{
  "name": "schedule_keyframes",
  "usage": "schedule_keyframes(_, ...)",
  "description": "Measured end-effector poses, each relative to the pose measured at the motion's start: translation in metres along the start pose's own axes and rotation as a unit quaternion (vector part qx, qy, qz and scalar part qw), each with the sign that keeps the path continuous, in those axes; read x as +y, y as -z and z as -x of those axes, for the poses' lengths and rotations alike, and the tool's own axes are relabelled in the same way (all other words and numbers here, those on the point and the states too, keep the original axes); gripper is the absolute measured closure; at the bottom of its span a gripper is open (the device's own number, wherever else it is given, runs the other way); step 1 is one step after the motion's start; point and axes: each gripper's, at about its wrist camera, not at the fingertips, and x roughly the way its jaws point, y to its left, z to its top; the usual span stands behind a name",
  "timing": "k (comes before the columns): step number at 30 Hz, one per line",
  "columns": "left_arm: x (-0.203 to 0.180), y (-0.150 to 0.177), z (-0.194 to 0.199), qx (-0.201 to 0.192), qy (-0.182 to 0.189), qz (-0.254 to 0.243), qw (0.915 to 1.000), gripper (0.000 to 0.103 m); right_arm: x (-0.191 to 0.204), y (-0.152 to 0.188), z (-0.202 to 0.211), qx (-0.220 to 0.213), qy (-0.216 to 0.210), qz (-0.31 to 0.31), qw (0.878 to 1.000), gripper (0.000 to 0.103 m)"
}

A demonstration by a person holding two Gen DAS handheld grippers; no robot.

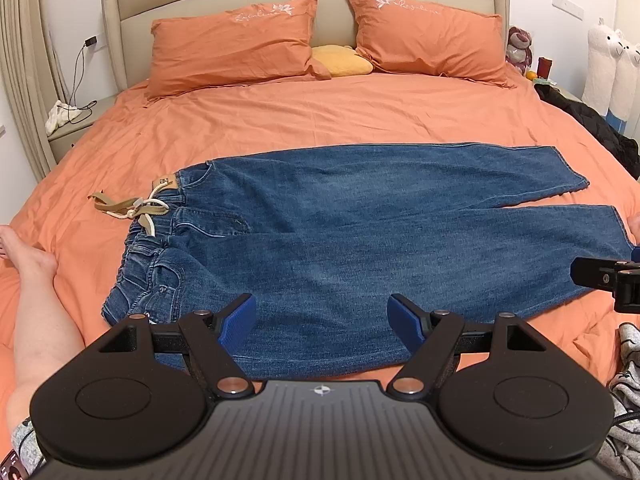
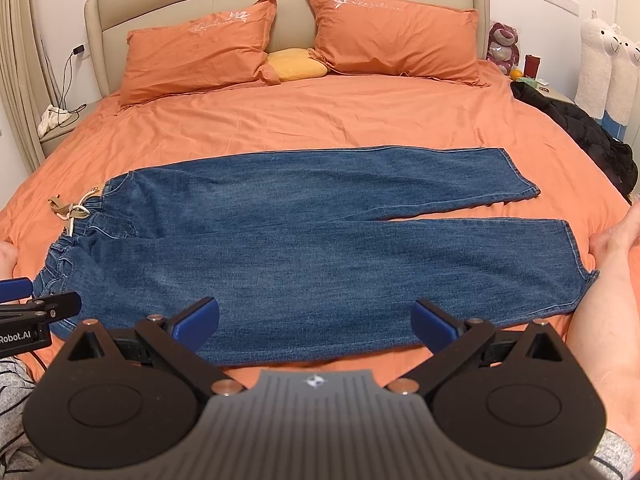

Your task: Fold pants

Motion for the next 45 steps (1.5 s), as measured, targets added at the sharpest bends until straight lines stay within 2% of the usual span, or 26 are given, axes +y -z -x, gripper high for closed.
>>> schedule_keyframes(7,0.0,-0.001,-0.009,0.014,0.013,-0.027,0.9995,0.015,-0.003,0.0,-0.004,0.005,0.002,0.005,1.0,0.005)
schedule_keyframes(14,0.009,0.0,-0.043,0.055,0.02,-0.076,0.9954,0.015,-0.017,0.0,-0.036,0.016,0.016,0.057,0.998,0.005)
schedule_keyframes(18,0.016,0.001,-0.063,0.085,0.022,-0.117,0.9893,0.015,-0.032,0.002,-0.065,0.03,0.024,0.11,0.993,0.005)
schedule_keyframes(21,0.022,0.002,-0.079,0.112,0.023,-0.138,0.9838,0.017,-0.043,0.004,-0.089,0.054,0.043,0.163,0.984,0.005)
schedule_keyframes(22,0.024,0.003,-0.084,0.122,0.021,-0.151,0.9808,0.02,-0.048,0.006,-0.097,0.06,0.044,0.175,0.982,0.005)
schedule_keyframes(26,0.031,0.008,-0.098,0.131,0.023,-0.215,0.9675,0.021,-0.07,0.009,-0.119,0.094,0.035,0.207,0.973,0.005)
schedule_keyframes(30,0.038,0.011,-0.108,0.131,0.028,-0.292,0.9469,0.021,-0.085,0.012,-0.132,0.103,0.029,0.258,0.96,0.006)
schedule_keyframes(33,0.043,0.015,-0.114,0.134,0.027,-0.36,0.9228,0.02,-0.098,0.017,-0.141,0.109,0.027,0.302,0.947,0.008)
schedule_keyframes(37,0.05,0.026,-0.126,0.15,0.027,-0.427,0.8912,0.019,-0.115,0.022,-0.153,0.125,0.048,0.371,0.919,0.012)
schedule_keyframes(40,0.053,0.038,-0.137,0.175,0.028,-0.461,0.8695,0.019,-0.129,0.026,-0.163,0.144,0.05,0.406,0.901,0.021)
schedule_keyframes(43,0.058,0.051,-0.146,0.19,0.026,-0.487,0.8524,0.019,-0.142,0.03,-0.173,0.171,0.054,0.431,0.884,0.021)
schedule_keyframes(45,0.063,0.058,-0.153,0.199,0.021,-0.497,0.8445,0.019,-0.152,0.036,-0.181,0.183,0.065,0.453,0.87,0.021)
